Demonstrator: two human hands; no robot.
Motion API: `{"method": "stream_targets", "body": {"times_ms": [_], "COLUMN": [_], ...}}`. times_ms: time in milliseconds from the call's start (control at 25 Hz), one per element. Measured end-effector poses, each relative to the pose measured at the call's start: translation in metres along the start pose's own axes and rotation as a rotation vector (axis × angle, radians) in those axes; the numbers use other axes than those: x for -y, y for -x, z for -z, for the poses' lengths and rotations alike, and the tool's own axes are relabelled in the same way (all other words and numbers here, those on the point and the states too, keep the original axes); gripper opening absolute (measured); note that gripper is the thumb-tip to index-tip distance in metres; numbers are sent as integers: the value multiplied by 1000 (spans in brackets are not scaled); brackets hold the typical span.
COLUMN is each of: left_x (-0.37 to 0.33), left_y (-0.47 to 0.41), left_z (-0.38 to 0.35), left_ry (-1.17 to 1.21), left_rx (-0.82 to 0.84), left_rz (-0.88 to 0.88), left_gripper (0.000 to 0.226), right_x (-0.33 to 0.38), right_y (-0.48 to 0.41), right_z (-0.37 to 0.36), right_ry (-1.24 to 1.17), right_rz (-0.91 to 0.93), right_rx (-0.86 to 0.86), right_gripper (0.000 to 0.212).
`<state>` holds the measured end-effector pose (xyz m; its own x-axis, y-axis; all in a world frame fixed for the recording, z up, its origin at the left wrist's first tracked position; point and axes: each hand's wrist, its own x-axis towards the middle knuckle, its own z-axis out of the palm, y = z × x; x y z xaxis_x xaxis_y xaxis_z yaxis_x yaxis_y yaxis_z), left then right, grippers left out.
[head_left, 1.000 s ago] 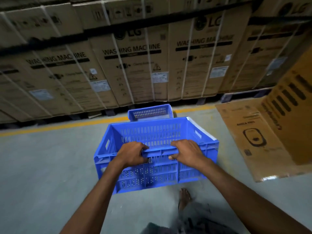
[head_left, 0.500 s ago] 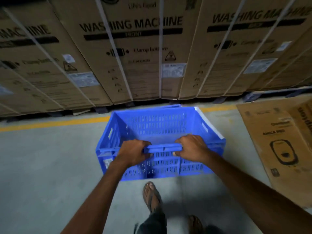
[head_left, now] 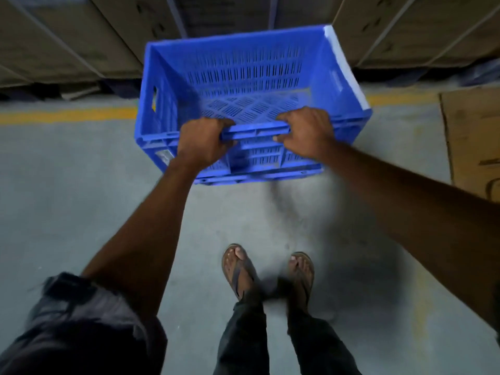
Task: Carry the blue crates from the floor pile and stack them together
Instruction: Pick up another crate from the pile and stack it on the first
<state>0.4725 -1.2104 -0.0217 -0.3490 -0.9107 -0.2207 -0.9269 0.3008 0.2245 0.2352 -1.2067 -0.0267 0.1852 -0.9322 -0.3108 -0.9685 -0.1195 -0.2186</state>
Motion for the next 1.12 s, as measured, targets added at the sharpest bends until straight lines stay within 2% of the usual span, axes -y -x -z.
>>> {"method": "stream_targets", "body": {"times_ms": [240,520,600,720,800,920,1000,1040,1120], "left_x": [27,35,40,47,52,52,44,39,31], "left_y": [19,27,23,17,18,20,25,31,55], "left_z": [-74,-104,-113,-126,-136,-142,-134,-128,-108], "left_ry": [-33,58,-19,-179,-300,-331,-241,-150,75], "left_rx": [21,200,227,218,232,115,96,138,180], "left_rz": [-84,-29,-34,7,-28,-70,42,122,239], "left_gripper": [27,24,24,20,17,9,21,35,60], "right_x": [-5,-6,-16,-19,-16,-17,-18,-18,-15], "right_y": [10,18,13,8,5,1,6,12,38], "right_z": [-86,-103,-103,-112,-117,-114,-105,-98,-79], "right_ry": [38,6,79,207,232,216,193,153,35], "right_rz": [58,0,-14,-22,-41,-35,-41,-51,-105], "right_rx": [-35,186,255,264,262,319,384,387,298], "right_gripper": [21,26,35,31,31,35,46,51,53]}}
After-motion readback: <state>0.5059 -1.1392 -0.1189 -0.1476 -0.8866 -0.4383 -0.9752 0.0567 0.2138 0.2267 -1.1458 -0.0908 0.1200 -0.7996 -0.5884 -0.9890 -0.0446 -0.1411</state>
